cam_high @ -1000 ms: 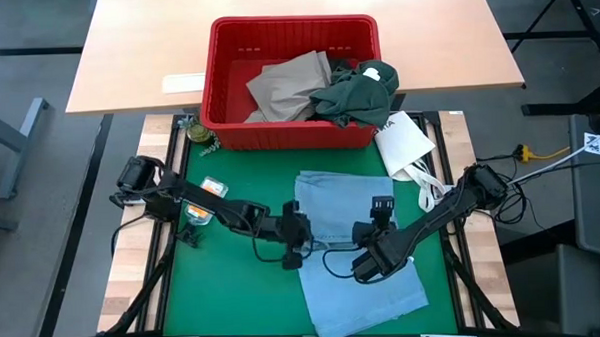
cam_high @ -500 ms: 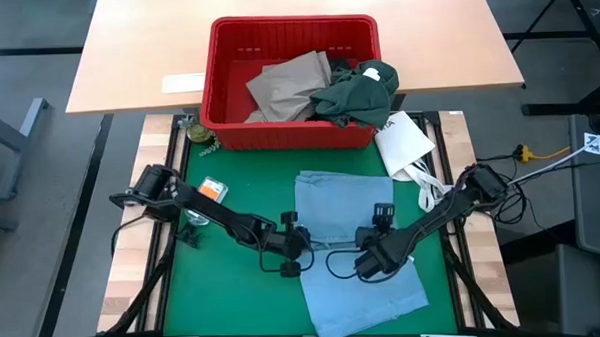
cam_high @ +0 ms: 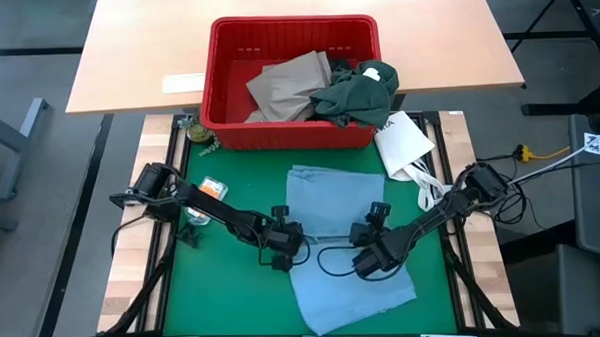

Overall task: Fold Laundry from Bin
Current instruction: Fold the blue pants

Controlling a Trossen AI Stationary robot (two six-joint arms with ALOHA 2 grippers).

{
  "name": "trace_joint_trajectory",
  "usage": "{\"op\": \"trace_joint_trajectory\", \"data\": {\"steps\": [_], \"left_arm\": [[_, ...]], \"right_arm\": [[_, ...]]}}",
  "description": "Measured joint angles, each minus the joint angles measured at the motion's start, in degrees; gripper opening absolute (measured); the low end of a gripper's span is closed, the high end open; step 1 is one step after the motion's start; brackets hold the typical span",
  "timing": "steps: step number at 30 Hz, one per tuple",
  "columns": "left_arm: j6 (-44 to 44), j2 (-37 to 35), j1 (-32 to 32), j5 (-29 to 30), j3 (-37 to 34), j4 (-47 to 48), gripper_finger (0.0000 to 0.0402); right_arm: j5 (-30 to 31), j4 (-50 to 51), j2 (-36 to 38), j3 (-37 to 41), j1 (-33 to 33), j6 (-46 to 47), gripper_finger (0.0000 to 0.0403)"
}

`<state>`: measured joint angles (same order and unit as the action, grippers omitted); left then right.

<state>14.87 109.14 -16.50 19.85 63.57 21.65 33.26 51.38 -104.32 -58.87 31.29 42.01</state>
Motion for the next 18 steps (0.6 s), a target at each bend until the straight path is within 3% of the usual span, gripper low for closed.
{"op": "trace_joint_trajectory", "data": {"steps": [10,18], "left_arm": [[-0.07,-6.31,2.36,3.79,-0.18,13.93,0.0001],[-3.36,-11.57,3.8,4.2,-0.18,15.51,0.0001]], "right_arm": [[0.17,-2.79,-0.03,-1.64,-2.18,-0.81,0.0182],[0.65,-1.92,-0.08,-5.92,-5.6,-7.5,0.0182]]}}
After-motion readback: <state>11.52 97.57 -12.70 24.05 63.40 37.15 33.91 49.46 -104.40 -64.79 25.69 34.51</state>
